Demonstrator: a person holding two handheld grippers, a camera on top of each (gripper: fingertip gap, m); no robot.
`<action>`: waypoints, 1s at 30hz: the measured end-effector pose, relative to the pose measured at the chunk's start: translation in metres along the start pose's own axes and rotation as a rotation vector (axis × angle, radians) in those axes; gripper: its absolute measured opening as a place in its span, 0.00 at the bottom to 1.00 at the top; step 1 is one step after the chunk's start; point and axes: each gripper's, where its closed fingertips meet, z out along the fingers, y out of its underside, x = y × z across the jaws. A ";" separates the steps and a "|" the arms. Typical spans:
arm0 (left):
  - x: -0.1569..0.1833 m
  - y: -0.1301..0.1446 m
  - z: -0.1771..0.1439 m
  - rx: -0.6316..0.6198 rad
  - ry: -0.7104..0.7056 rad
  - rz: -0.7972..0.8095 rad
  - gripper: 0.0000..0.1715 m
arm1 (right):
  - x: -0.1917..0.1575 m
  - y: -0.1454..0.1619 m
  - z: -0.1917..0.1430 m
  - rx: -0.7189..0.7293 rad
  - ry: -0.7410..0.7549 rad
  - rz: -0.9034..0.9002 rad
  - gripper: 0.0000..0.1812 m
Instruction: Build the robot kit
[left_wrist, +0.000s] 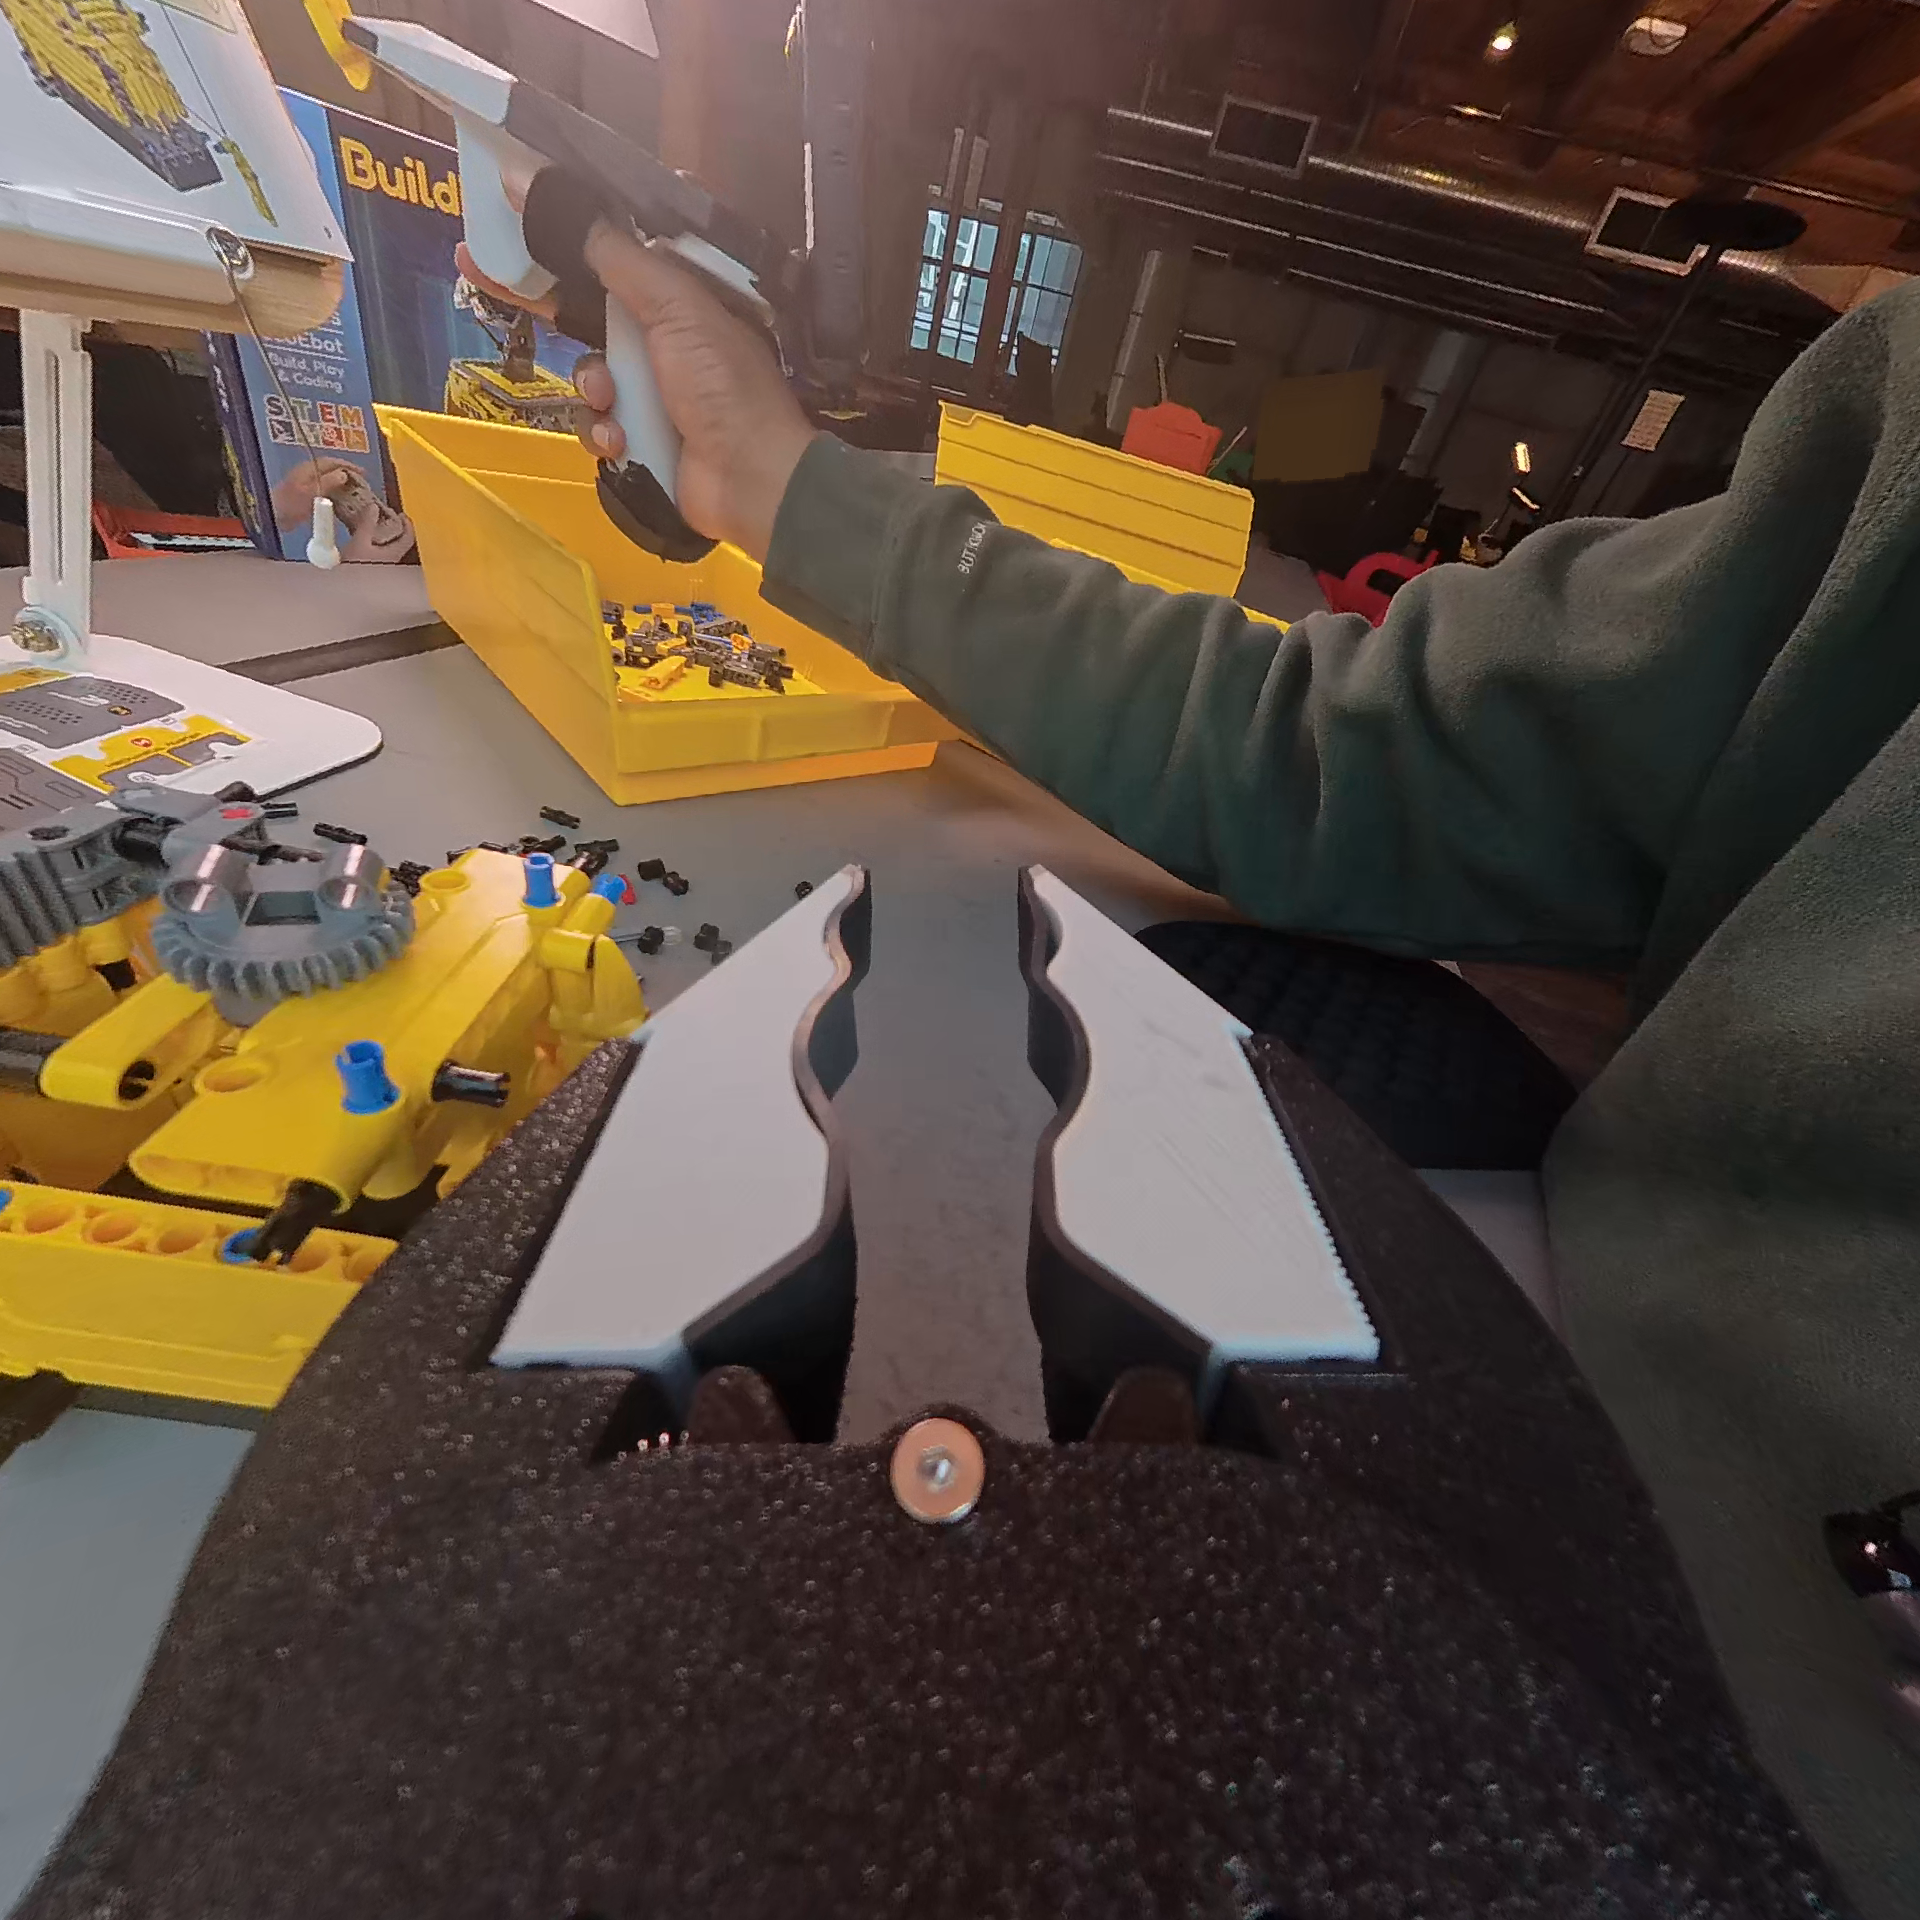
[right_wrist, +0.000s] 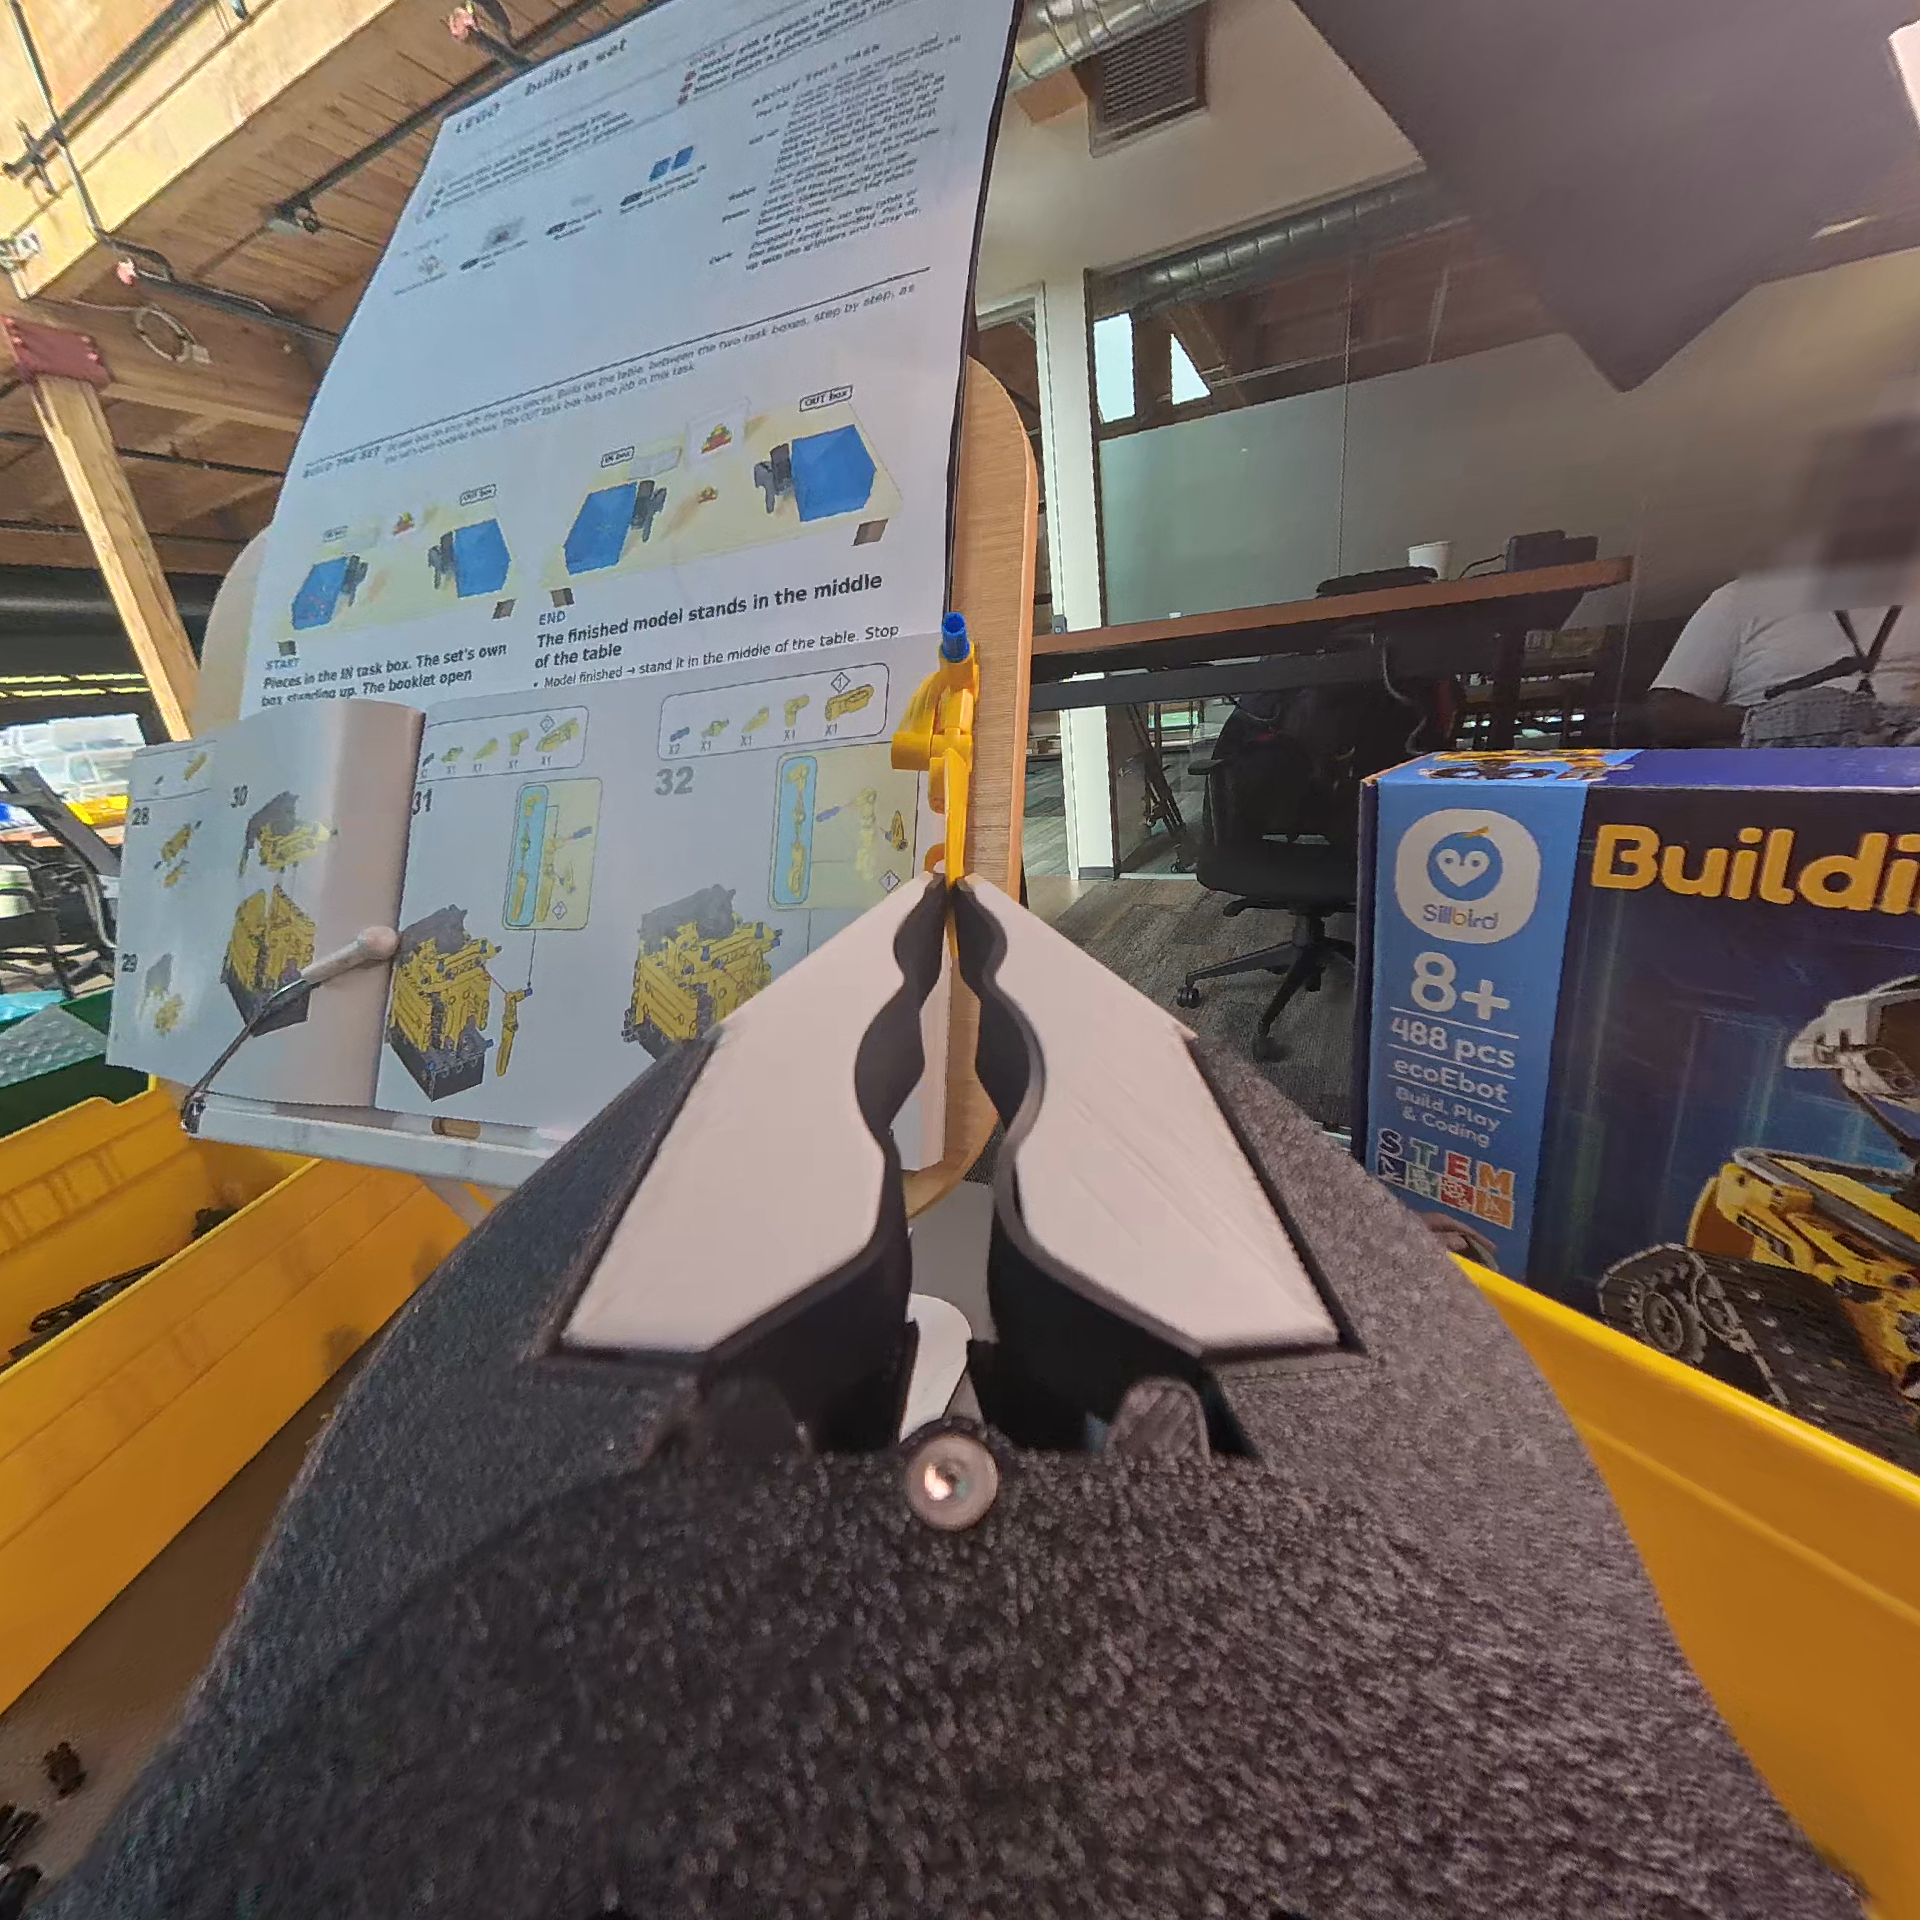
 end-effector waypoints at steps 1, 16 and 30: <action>0.000 0.000 0.000 0.000 0.000 0.000 0.16 | -0.001 0.001 0.000 -0.002 0.000 -0.001 0.00; -0.001 0.000 -0.001 0.001 0.004 -0.009 0.16 | -0.014 0.011 0.003 -0.027 -0.014 -0.019 0.00; -0.002 -0.001 -0.001 0.005 0.007 -0.025 0.16 | -0.017 0.011 0.004 -0.033 -0.015 -0.030 0.00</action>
